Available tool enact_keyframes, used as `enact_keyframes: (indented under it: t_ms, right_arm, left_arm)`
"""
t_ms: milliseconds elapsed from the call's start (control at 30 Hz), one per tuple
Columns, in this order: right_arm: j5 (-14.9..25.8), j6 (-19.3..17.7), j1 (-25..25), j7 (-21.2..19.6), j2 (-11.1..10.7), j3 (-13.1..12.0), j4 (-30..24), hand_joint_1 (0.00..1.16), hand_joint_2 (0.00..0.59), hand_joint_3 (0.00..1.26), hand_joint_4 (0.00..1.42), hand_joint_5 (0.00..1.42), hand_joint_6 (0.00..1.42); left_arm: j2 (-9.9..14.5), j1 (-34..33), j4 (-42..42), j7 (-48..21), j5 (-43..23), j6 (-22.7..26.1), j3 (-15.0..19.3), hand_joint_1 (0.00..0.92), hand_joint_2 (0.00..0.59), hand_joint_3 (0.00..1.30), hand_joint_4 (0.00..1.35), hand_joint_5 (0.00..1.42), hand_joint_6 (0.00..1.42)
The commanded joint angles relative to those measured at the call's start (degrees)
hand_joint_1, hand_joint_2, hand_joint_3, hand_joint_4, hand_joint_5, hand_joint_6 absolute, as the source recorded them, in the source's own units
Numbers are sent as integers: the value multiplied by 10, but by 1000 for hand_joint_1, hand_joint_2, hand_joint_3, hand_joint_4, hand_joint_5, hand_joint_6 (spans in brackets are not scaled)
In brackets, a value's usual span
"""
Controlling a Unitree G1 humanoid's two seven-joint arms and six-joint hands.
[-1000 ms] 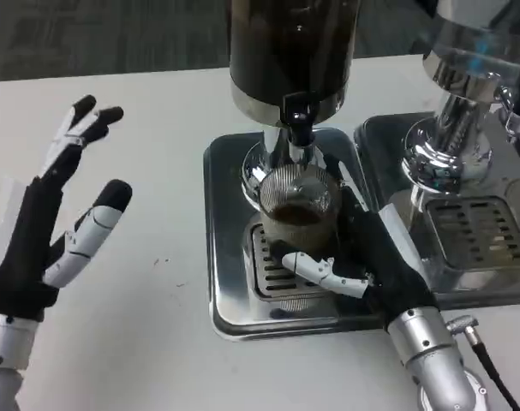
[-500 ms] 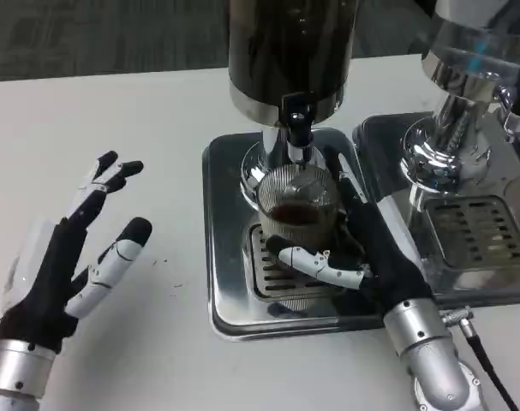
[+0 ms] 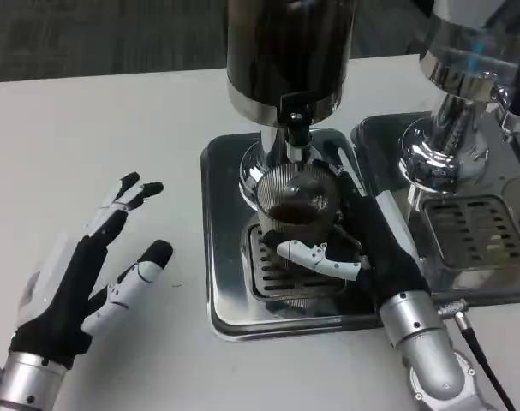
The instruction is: Grasp the cup under the faucet to collect the drink, then remove the cup.
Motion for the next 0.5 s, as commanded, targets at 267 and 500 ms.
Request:
enact_keyframes:
  t_ms: [267,500]
  right_arm:
    - [21,6,-2,18,8,-1,22,876,159,150,218,293,488]
    - [31,-2,0,12,14,-9,31,895,174,291,305,351,545]
  left_arm:
    - [4,11,-15,20,-2,-3,-3,0,200,188,0,139,118]
    - [1,12,-15,17,-11,-5,-2,0,201,188,0,140,118]
